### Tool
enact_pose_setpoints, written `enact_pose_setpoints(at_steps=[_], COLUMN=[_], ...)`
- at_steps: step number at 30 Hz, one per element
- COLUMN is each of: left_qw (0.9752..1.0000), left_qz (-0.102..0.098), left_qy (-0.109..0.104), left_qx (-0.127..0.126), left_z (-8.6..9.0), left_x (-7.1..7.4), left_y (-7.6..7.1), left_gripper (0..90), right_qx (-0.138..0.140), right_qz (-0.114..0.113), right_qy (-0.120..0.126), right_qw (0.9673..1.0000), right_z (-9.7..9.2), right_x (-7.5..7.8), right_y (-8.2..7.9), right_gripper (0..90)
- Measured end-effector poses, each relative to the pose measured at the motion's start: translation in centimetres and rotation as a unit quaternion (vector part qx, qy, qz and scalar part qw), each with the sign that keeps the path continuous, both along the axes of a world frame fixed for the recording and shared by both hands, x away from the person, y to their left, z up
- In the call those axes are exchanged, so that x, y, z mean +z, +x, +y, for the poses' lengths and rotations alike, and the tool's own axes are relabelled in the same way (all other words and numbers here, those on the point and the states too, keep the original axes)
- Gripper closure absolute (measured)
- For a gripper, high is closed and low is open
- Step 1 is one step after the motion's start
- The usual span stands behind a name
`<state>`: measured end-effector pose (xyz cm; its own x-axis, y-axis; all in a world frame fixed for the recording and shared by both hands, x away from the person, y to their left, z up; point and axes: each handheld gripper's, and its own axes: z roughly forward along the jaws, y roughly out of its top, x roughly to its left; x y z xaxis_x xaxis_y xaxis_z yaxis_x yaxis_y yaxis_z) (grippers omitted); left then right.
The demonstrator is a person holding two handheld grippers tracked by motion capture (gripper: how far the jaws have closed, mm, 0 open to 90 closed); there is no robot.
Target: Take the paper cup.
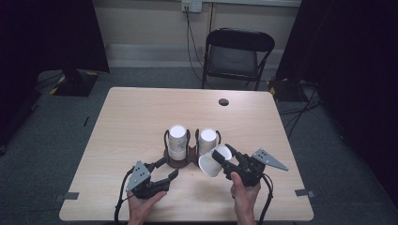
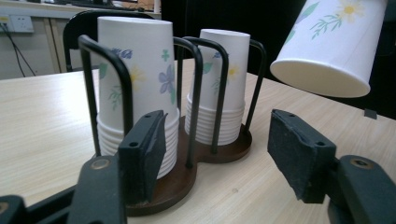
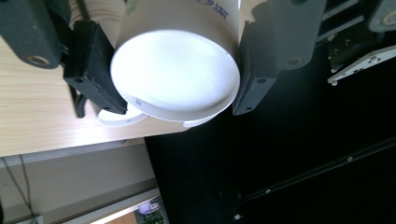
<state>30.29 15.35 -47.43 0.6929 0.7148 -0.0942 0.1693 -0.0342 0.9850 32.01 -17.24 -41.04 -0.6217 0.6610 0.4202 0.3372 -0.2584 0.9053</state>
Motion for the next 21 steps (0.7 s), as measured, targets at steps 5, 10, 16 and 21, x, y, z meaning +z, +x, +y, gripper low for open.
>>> enact_pose_setpoints(at_steps=[5, 10, 16, 21], left_qw=[0.9997, 0.9992, 0.9982, 0.9974], left_qz=[0.001, 0.0, -0.014, -0.027], left_qy=[-0.008, -0.008, -0.014, -0.019], left_qx=[-0.025, -0.039, -0.057, -0.064], left_z=[-0.5, -0.8, -1.3, -1.9], left_x=[0.0, 0.0, 0.0, 0.1], left_y=[0.0, 0.0, -0.1, -0.1], left_gripper=[39.8, 41.7, 46.6, 49.2], right_qx=[0.023, 0.04, 0.073, 0.089], right_qz=[0.007, 0.013, 0.034, 0.05], right_qy=[0.019, 0.029, 0.064, 0.083], right_qw=[0.9995, 0.9987, 0.9947, 0.9913], right_z=[0.9, 2.4, 3.3, 3.4], right_x=[-0.7, -1.6, -1.9, -2.1], right_y=[-0.3, -0.6, -0.3, -0.1], right_gripper=[37.3, 37.3, 37.3, 37.2])
